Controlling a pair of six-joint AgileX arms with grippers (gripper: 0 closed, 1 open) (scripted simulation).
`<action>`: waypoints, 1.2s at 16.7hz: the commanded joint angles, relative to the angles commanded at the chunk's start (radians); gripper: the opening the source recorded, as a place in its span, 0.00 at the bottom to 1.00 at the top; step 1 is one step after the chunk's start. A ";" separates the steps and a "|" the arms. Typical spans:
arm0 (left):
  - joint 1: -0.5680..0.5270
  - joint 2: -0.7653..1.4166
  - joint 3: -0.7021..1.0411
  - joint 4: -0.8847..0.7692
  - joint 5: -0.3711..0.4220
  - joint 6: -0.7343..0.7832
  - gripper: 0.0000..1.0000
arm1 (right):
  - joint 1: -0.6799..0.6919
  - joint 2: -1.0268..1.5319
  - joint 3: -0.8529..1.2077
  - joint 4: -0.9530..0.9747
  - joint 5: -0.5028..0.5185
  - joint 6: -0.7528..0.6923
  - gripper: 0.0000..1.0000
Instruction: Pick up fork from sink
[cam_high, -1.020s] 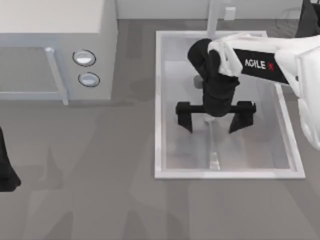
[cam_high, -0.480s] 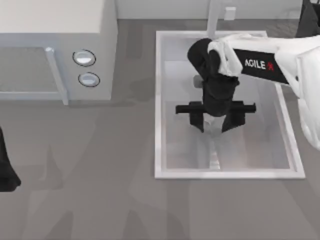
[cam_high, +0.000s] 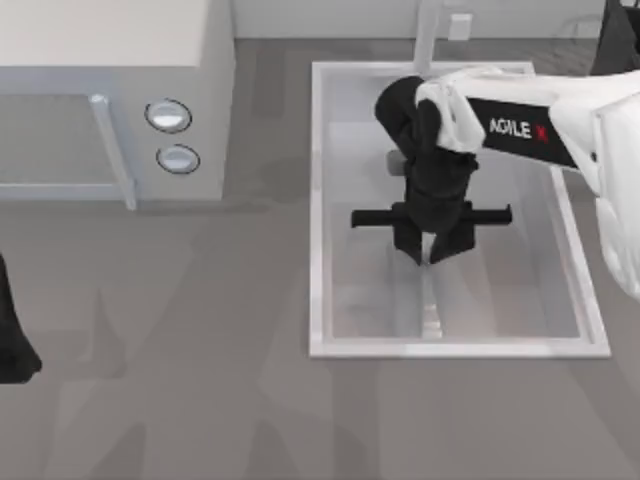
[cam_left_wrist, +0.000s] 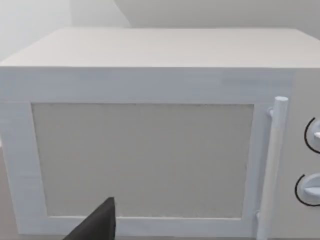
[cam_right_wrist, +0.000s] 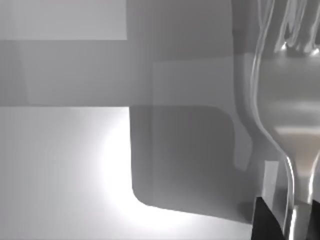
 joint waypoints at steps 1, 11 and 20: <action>0.000 0.000 0.000 0.000 0.000 0.000 1.00 | 0.000 0.000 0.000 0.000 0.000 0.000 0.00; 0.000 0.000 0.000 0.000 0.000 0.000 1.00 | -0.003 -0.094 0.231 -0.301 0.017 -0.012 0.00; 0.000 0.000 0.000 0.000 0.000 0.000 1.00 | -0.006 -0.154 0.404 -0.519 0.016 -0.015 0.00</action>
